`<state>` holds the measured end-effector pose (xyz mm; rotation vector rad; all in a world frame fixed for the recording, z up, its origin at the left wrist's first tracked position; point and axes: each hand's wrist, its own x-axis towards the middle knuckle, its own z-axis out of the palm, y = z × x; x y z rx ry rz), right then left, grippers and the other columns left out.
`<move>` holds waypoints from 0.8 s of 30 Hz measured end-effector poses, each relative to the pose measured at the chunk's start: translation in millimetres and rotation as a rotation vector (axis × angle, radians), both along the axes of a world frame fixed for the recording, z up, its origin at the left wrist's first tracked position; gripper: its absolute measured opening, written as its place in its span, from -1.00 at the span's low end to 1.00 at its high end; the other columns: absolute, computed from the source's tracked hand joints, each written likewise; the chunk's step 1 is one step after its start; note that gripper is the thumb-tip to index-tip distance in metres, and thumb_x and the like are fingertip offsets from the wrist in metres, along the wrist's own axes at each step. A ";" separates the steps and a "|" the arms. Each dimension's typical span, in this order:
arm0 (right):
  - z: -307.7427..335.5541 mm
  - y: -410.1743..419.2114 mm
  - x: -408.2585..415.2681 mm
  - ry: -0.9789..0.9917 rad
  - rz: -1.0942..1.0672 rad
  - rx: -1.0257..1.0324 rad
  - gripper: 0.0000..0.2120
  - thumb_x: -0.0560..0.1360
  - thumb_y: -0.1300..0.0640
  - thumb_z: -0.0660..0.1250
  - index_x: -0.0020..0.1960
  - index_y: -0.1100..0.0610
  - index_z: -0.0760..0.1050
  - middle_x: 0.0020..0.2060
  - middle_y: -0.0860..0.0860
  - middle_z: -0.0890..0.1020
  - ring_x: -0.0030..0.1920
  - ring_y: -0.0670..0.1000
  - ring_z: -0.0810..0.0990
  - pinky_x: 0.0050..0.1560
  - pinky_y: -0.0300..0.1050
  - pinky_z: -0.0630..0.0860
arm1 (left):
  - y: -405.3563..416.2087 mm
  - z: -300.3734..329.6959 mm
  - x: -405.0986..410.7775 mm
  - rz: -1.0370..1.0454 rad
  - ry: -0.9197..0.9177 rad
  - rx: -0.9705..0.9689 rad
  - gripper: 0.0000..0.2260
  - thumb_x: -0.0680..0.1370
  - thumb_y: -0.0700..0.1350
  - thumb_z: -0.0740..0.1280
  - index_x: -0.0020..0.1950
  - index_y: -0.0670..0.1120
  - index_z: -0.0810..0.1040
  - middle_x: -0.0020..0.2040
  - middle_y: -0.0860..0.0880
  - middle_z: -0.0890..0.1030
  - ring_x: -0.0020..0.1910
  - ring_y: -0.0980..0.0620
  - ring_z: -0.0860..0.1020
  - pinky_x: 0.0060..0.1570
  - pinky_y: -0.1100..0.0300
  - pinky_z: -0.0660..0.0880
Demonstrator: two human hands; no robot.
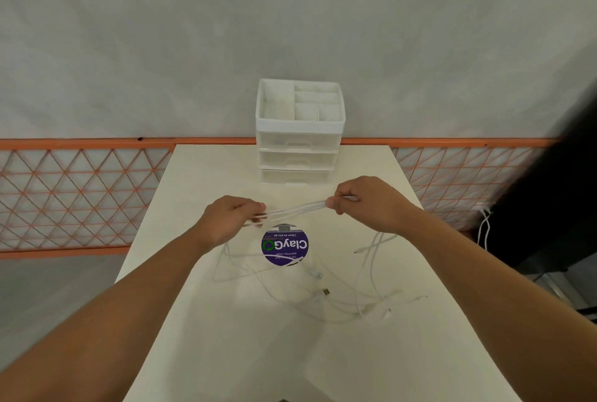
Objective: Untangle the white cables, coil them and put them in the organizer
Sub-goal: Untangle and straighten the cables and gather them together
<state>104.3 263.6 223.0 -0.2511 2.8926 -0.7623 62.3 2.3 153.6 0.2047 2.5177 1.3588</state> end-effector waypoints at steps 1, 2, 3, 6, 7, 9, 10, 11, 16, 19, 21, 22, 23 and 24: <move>3.8 -6.5 -0.9 0.010 0.016 0.002 -0.71 0.56 -0.06 0.24 -0.23 0.08 0.55 -0.45 -0.11 0.46 -0.42 -0.14 0.39 -0.34 -0.24 0.26 | 5.4 8.3 -1.3 -0.008 0.066 -0.038 -0.67 0.44 0.20 0.22 -0.19 0.07 0.71 -0.08 0.09 0.70 0.04 0.02 0.59 0.25 0.01 0.41; 7.7 -14.1 -1.8 0.021 0.034 0.006 -0.72 0.56 -0.05 0.24 -0.24 0.07 0.54 -0.45 -0.12 0.46 -0.43 -0.16 0.39 -0.35 -0.25 0.26 | 14.5 18.5 -0.5 -0.023 0.142 -0.042 -0.66 0.45 0.16 0.18 -0.13 0.05 0.70 0.01 0.06 0.68 0.09 0.02 0.58 0.28 0.02 0.39; 10.8 -22.3 -3.5 0.032 0.054 0.007 -0.72 0.56 -0.05 0.25 -0.26 0.05 0.53 -0.45 -0.12 0.47 -0.43 -0.16 0.40 -0.36 -0.25 0.26 | 25.7 29.4 0.9 -0.051 0.213 -0.021 -0.68 0.50 0.09 0.16 -0.09 0.00 0.67 0.02 0.04 0.67 0.09 0.02 0.57 0.24 0.07 0.41; 19.9 -43.2 -8.4 0.052 0.101 -0.045 -0.71 0.53 0.01 0.26 -0.35 -0.01 0.50 -0.42 -0.09 0.53 -0.41 -0.11 0.44 -0.35 -0.22 0.30 | 60.0 57.0 11.1 -0.168 0.237 0.102 -0.76 0.64 -0.11 0.09 -0.06 -0.12 0.52 -0.16 -0.06 0.64 -0.15 -0.04 0.59 -0.10 0.16 0.47; 21.4 -46.6 -10.8 0.064 0.105 -0.060 -0.70 0.52 0.04 0.27 -0.38 -0.01 0.49 -0.43 -0.09 0.53 -0.41 -0.10 0.44 -0.35 -0.23 0.30 | 65.8 59.3 12.8 -0.178 0.245 0.103 -0.75 0.65 -0.10 0.07 -0.10 -0.11 0.48 -0.24 -0.06 0.61 -0.22 -0.05 0.56 -0.16 0.13 0.47; 22.7 -48.2 -13.4 0.077 0.079 -0.105 -0.73 0.49 0.02 0.34 -0.36 0.08 0.50 -0.42 -0.08 0.50 -0.41 -0.10 0.42 -0.38 -0.26 0.28 | 63.5 53.5 8.8 -0.144 0.291 0.035 -0.70 0.60 0.04 0.06 -0.24 0.00 0.46 -0.31 0.01 0.56 -0.24 -0.03 0.51 -0.11 0.00 0.46; 22.6 -46.8 -13.6 0.057 0.068 -0.144 -0.75 0.48 0.00 0.37 -0.31 0.11 0.53 -0.41 -0.06 0.52 -0.40 -0.09 0.43 -0.39 -0.28 0.30 | 57.8 51.8 7.4 -0.128 0.301 0.007 -0.66 0.56 0.13 0.06 -0.29 0.05 0.49 -0.32 0.06 0.56 -0.23 -0.01 0.52 -0.07 -0.03 0.46; 22.2 -44.3 -13.5 0.018 0.075 -0.179 -0.77 0.47 -0.01 0.39 -0.27 0.12 0.56 -0.40 -0.07 0.54 -0.40 -0.10 0.46 -0.37 -0.30 0.33 | 51.3 49.9 6.1 -0.130 0.293 0.014 -0.61 0.54 0.22 0.09 -0.31 0.05 0.54 -0.32 0.07 0.59 -0.21 0.01 0.55 -0.05 -0.02 0.47; 19.1 -28.8 -10.1 -0.160 0.129 -0.295 -0.74 0.49 -0.06 0.36 -0.14 0.14 0.66 -0.47 -0.08 0.52 -0.44 -0.14 0.46 -0.28 -0.28 0.42 | 25.5 48.8 9.4 -0.168 0.141 0.216 -0.68 0.53 0.08 0.39 -0.22 -0.16 0.68 -0.42 0.11 0.58 -0.27 0.20 0.56 -0.05 0.26 0.44; 17.6 -32.0 -10.8 -0.107 0.103 -0.303 -0.78 0.50 -0.04 0.36 -0.10 0.09 0.68 -0.46 -0.06 0.47 -0.44 -0.17 0.40 -0.31 -0.32 0.37 | 14.9 47.8 8.0 -0.146 0.109 0.253 -0.75 0.49 0.03 0.43 -0.15 -0.15 0.72 -0.18 0.01 0.72 -0.02 0.15 0.64 0.12 0.25 0.48; 17.4 -36.9 -11.6 -0.051 0.066 -0.313 -0.77 0.47 -0.07 0.38 -0.14 0.07 0.69 -0.47 -0.09 0.47 -0.48 -0.19 0.38 -0.41 -0.41 0.29 | 11.6 50.9 7.9 -0.121 0.091 0.262 -0.75 0.49 0.05 0.42 -0.14 -0.14 0.73 -0.12 0.01 0.73 -0.01 0.19 0.63 0.08 0.30 0.46; 17.2 -39.0 -11.9 -0.036 0.045 -0.326 -0.77 0.46 -0.10 0.39 -0.18 0.05 0.68 -0.48 -0.10 0.49 -0.49 -0.19 0.38 -0.45 -0.42 0.27 | 11.0 52.8 8.6 -0.118 0.083 0.258 -0.73 0.50 0.05 0.41 -0.14 -0.15 0.72 -0.13 0.04 0.72 -0.05 0.25 0.62 0.02 0.34 0.44; 16.8 -40.0 -12.5 -0.028 0.021 -0.344 -0.75 0.44 -0.13 0.40 -0.22 0.03 0.67 -0.49 -0.10 0.52 -0.48 -0.19 0.38 -0.46 -0.41 0.27 | 10.6 54.7 8.9 -0.120 0.081 0.253 -0.72 0.51 0.05 0.40 -0.15 -0.16 0.71 -0.18 0.09 0.71 -0.12 0.30 0.60 -0.05 0.38 0.41; 16.8 -40.1 -12.7 -0.029 -0.002 -0.369 -0.74 0.43 -0.14 0.41 -0.24 0.04 0.67 -0.48 -0.10 0.57 -0.47 -0.19 0.39 -0.45 -0.39 0.28 | 10.3 56.7 8.9 -0.126 0.088 0.249 -0.71 0.53 0.04 0.38 -0.15 -0.18 0.70 -0.27 0.15 0.67 -0.21 0.32 0.56 -0.12 0.42 0.39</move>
